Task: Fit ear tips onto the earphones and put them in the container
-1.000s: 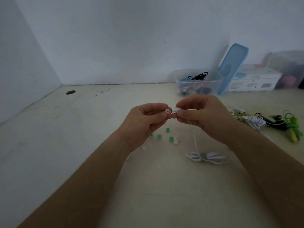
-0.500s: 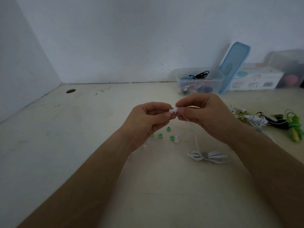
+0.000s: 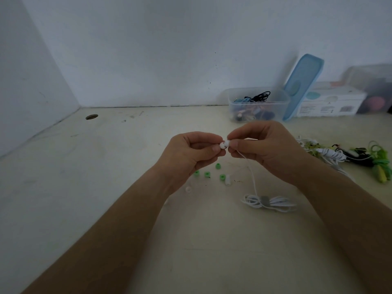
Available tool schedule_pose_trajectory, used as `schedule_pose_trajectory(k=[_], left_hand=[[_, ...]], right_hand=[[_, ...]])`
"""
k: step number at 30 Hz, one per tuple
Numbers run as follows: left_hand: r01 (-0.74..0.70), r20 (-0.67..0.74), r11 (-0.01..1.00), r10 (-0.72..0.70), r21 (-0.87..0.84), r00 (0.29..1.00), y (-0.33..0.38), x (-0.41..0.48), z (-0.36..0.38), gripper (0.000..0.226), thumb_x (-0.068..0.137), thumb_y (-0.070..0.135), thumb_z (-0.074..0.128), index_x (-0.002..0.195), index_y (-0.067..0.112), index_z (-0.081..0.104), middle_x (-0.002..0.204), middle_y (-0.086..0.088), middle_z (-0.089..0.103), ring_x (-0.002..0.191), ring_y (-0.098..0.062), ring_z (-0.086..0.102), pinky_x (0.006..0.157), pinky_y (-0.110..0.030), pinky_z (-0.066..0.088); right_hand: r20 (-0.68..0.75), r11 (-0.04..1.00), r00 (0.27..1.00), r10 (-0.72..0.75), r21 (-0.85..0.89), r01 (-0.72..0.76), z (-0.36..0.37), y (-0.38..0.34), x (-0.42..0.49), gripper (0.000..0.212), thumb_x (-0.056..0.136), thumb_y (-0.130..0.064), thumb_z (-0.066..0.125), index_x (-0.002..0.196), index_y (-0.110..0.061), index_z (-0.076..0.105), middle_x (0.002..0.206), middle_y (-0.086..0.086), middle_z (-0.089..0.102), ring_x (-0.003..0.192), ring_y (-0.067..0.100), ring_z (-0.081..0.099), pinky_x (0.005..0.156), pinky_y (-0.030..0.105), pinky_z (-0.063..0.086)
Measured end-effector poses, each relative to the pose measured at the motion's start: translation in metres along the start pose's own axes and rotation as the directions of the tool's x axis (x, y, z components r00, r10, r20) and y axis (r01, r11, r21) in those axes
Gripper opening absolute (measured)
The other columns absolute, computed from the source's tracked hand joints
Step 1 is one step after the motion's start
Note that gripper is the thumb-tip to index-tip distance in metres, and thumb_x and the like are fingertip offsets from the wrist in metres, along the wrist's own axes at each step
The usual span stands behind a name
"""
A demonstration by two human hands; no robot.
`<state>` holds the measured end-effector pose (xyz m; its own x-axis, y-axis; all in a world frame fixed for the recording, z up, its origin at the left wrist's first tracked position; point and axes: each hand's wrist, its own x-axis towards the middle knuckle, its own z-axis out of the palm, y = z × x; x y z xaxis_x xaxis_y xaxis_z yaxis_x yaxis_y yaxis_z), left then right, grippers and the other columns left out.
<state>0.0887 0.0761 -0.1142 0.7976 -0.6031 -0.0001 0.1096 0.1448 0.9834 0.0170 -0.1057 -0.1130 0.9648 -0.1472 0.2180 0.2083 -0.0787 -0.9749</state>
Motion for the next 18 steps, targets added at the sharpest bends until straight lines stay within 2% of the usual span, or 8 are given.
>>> schedule_pose_trajectory(k=[7, 11, 18], left_hand=[[-0.006, 0.005, 0.999, 0.006, 0.032, 1.0, 0.0007, -0.0002, -0.0002, 0.019, 0.07, 0.003, 0.073, 0.088, 0.009, 0.075, 0.088, -0.012, 0.076, 0.081, -0.02, 0.074, 0.071, -0.022, 0.057], [-0.01, 0.0, 0.999, 0.01, 0.044, 1.0, 0.0004, -0.0001, -0.0004, 0.016, 0.078, -0.003, 0.07, 0.091, 0.007, 0.073, 0.086, -0.012, 0.076, 0.081, -0.019, 0.074, 0.072, -0.022, 0.057], [-0.003, -0.017, 0.999, 0.004, 0.053, 1.0, 0.0, -0.0001, -0.0002, 0.018, 0.076, -0.001, 0.072, 0.093, 0.006, 0.074, 0.087, -0.013, 0.076, 0.083, -0.021, 0.074, 0.074, -0.023, 0.058]], right_hand=[[0.032, 1.0, 0.999, 0.0, 0.013, -0.001, 0.0, -0.0007, -0.0005, 0.021, 0.066, -0.016, 0.077, 0.086, -0.009, 0.076, 0.081, 0.013, 0.073, 0.075, 0.023, 0.07, 0.075, 0.028, 0.057], [0.024, 1.0, 1.0, -0.011, -0.018, 0.011, 0.0009, -0.0008, -0.0007, 0.022, 0.068, -0.017, 0.077, 0.088, -0.009, 0.076, 0.082, 0.014, 0.074, 0.075, 0.023, 0.071, 0.077, 0.029, 0.058], [0.002, 0.995, 0.998, -0.056, -0.085, 0.056, 0.0032, -0.0009, -0.0013, 0.01, 0.078, -0.003, 0.075, 0.088, -0.007, 0.075, 0.08, 0.008, 0.075, 0.073, 0.021, 0.072, 0.073, 0.023, 0.056]])
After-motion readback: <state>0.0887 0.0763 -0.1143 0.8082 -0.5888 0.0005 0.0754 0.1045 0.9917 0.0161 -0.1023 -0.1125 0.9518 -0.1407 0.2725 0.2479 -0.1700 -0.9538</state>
